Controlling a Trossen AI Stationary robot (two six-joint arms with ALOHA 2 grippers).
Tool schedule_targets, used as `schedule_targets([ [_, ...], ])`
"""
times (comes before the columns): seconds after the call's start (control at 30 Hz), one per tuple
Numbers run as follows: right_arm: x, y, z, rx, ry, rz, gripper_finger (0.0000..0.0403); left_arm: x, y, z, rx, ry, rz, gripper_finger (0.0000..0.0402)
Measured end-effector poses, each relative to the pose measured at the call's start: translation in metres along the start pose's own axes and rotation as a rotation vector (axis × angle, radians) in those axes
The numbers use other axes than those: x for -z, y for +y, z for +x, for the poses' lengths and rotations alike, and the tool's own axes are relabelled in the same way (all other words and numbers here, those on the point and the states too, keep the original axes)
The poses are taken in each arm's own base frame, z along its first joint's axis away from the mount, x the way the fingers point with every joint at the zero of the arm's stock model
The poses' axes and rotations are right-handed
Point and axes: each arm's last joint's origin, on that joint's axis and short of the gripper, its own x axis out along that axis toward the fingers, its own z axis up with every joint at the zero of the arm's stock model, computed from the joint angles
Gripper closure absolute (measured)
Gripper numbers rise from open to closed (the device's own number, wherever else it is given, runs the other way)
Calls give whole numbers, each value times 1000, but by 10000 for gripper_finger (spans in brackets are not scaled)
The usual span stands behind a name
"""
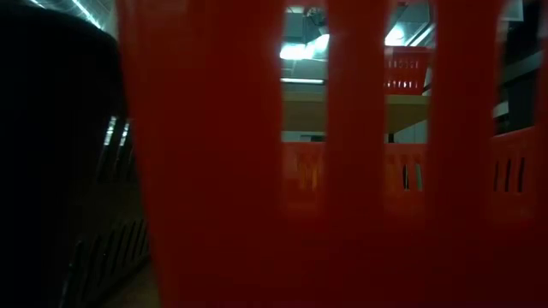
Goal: Stack baskets on shelf by color
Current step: Stack the bottom orange bin on top of the orange bin on the shelf
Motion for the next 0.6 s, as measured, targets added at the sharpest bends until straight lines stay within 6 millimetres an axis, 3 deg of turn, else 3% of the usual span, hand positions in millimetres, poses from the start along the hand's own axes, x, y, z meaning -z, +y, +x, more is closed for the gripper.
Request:
schedule_targets([
  [0.3,0,0,0,1,0,3,317,17,-5,46,-3,200,94,401],
  [0.6,0,-3,0,30,4,-5,317,28,10,50,52,251,-34,401],
])
